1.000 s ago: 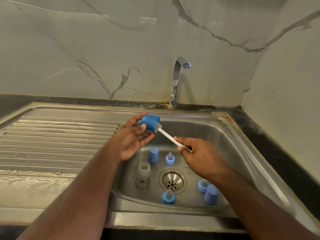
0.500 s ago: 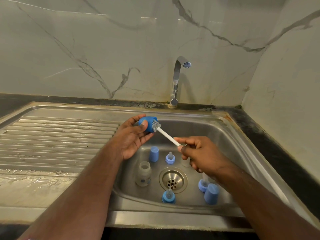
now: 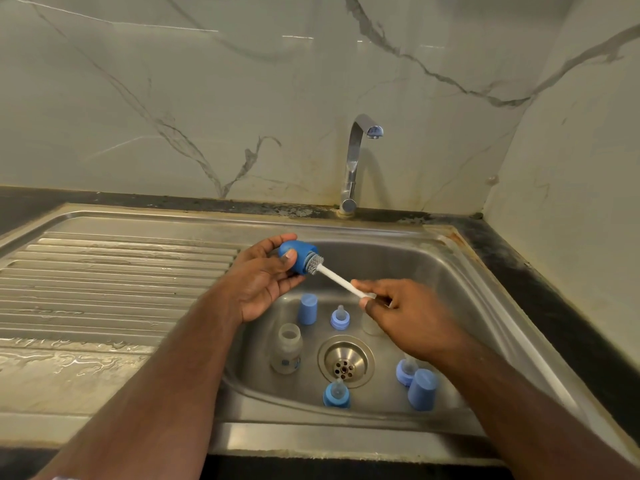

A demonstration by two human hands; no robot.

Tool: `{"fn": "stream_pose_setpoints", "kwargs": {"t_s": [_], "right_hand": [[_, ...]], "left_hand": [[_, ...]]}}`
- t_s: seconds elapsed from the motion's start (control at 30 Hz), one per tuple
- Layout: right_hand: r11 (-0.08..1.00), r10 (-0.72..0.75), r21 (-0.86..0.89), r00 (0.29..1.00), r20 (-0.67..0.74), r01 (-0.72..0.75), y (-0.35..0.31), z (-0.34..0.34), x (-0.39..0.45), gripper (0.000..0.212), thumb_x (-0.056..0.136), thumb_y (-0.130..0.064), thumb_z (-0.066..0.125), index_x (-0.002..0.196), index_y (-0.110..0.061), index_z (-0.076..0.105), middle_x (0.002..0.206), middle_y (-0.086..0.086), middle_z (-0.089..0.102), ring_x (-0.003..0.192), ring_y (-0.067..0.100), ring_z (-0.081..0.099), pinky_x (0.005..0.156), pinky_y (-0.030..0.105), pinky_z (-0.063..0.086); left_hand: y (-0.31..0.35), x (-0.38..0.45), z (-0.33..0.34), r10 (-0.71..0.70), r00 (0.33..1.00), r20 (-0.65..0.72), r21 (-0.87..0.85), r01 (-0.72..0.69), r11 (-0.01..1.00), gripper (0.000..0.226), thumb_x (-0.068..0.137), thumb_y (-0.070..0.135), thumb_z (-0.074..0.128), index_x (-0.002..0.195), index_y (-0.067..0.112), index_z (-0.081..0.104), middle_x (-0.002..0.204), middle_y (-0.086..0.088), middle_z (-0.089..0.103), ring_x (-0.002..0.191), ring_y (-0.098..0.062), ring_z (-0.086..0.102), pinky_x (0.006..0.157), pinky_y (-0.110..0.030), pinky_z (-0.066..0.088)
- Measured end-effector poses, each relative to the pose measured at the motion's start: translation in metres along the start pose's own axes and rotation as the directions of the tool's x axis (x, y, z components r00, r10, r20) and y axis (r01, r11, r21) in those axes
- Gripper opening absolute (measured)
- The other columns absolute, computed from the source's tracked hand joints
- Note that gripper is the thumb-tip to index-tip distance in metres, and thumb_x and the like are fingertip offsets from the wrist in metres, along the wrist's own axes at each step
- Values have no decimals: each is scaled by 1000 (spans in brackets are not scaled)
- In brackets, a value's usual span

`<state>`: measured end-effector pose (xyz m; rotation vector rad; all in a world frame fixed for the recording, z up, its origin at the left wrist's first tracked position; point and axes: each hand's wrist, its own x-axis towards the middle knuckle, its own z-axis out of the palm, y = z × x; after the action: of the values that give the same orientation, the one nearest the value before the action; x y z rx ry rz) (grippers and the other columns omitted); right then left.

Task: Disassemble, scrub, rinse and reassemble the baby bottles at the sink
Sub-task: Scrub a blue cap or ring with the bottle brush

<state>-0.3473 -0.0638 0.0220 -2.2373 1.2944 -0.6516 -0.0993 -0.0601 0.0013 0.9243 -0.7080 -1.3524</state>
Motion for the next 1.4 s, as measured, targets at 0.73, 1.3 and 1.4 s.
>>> {"fn": "stream_pose_setpoints", "kwargs": {"t_s": [0.73,1.3,1.4], "right_hand": [[994,1,-108,992,127,12,0,6,0,37,99,-33,56,135,-45,57,101,-25,67,73,-13,55,62,7,36],[857,-95,-510,995,-13,75,-3,8,3,46,106,-39,36,152,-45,29,103,-9,48,84,13,56,73,32,52],[917,-83,-390,996,30,88,-5,8,5,43,104,-36,43,147,-43,42,95,-11,55,84,6,57,73,24,48]], "left_hand": [[4,1,-1,-36,999,22,-42,37,998,42,91,-8,51,128,10,60,132,-19,66,118,-33,66,99,-47,53],[-1,1,2,-64,989,-132,186,88,979,45,90,30,73,127,7,63,105,-18,73,84,-20,73,69,-27,61],[-1,1,2,-58,993,-101,117,69,991,40,95,24,67,129,5,61,103,-16,75,89,-20,75,71,-25,61]]}}
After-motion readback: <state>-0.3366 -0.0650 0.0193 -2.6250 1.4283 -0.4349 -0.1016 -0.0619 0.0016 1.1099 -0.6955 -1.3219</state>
